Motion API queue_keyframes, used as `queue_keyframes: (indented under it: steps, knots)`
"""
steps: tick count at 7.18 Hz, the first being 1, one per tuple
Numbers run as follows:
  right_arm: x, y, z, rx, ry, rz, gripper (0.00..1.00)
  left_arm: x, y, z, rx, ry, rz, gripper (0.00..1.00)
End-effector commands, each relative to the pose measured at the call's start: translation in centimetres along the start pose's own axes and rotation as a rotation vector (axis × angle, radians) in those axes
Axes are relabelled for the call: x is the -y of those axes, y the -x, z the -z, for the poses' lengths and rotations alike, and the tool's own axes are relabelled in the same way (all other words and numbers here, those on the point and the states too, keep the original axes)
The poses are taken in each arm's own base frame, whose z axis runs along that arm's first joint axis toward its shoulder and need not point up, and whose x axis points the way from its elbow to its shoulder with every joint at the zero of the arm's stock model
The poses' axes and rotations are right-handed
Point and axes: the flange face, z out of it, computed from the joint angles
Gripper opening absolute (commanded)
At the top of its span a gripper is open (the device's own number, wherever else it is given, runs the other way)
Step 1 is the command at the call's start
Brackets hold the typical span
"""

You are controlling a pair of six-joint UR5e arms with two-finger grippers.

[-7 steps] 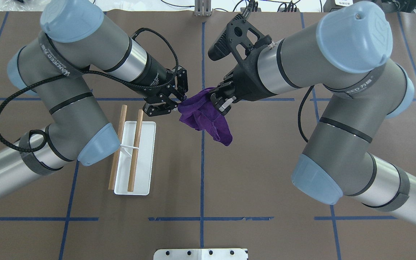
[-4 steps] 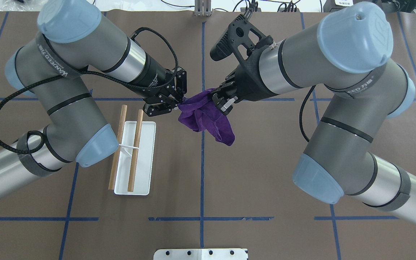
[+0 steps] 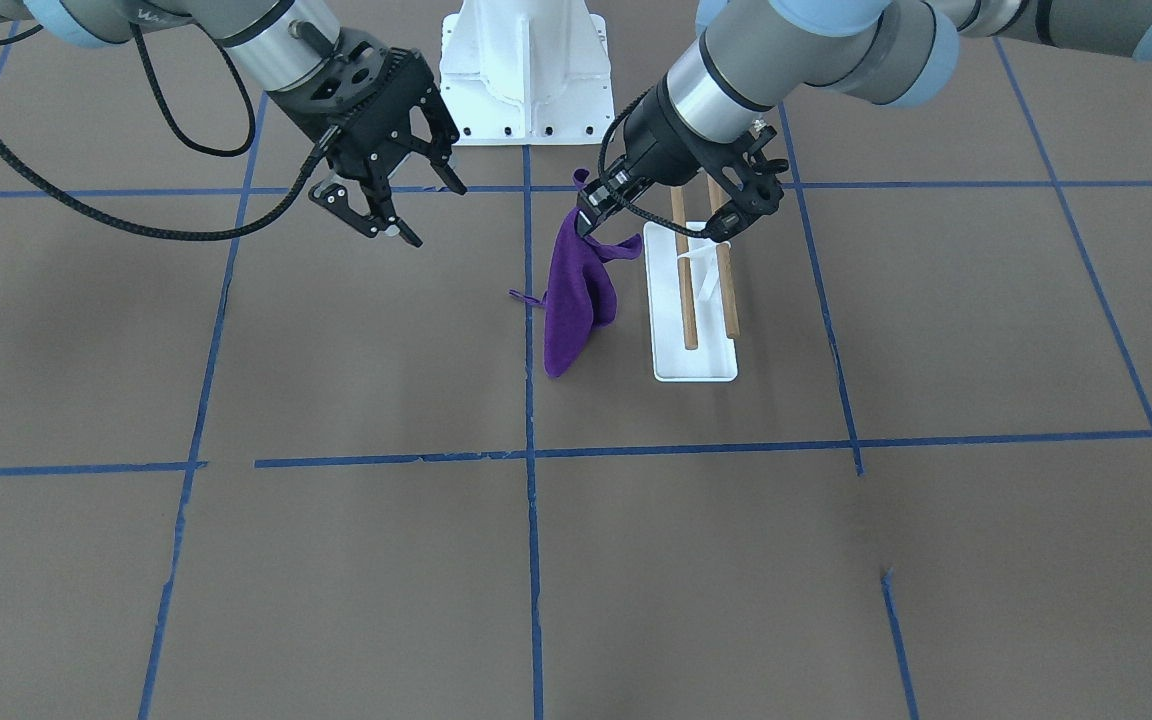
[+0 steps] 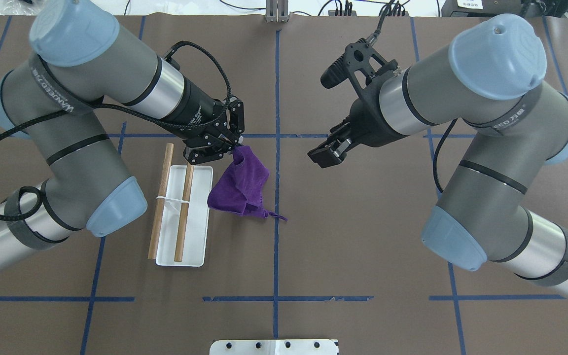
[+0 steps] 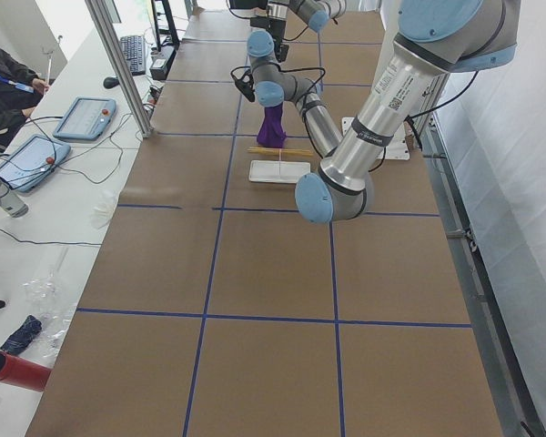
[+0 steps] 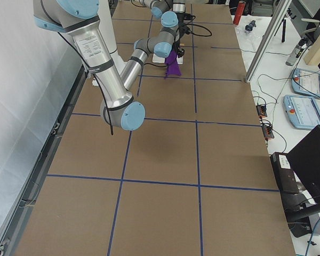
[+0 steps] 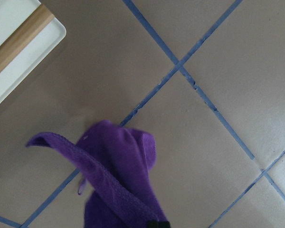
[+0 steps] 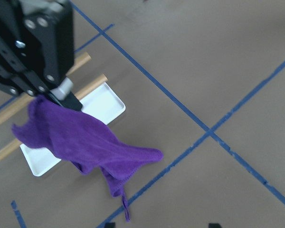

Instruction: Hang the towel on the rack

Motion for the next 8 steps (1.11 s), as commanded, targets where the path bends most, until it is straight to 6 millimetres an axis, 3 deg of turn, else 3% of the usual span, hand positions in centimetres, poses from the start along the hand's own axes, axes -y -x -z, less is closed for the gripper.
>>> queue_keyframes:
  steps: [1, 3, 4, 5, 6, 7, 8]
  knots:
    - [-1.4, -5.7, 0.1, -0.109, 0.131, -0.125, 1.0, 2.7, 3.3, 0.7, 0.022, -0.032, -0.045, 0.0]
    - [-2.4, -12.4, -0.9, -0.206, 0.267, -0.127, 1.0, 5.5, 7.2, 1.4, 0.053, -0.085, -0.167, 0.0]
    - [-3.8, -17.3, -1.7, -0.24, 0.335, -0.084, 1.0, 8.1, 9.6, 2.0, 0.082, -0.124, -0.232, 0.0]
    - [-5.4, -22.8, -0.7, -0.271, 0.376, -0.058, 1.0, 11.1, 12.0, 2.9, 0.119, -0.156, -0.293, 0.0]
    - [-8.1, -26.9, 0.6, -0.259, 0.419, -0.006, 1.0, 13.8, 14.3, 3.7, 0.151, -0.205, -0.341, 0.0]
    - [-10.7, -30.5, 1.6, -0.242, 0.454, 0.018, 1.0, 16.1, 16.5, 4.4, 0.187, -0.242, -0.388, 0.0]
    - [-12.6, -32.9, 3.2, -0.226, 0.463, 0.024, 1.0, 17.1, 17.8, 4.3, 0.216, -0.242, -0.426, 0.0]
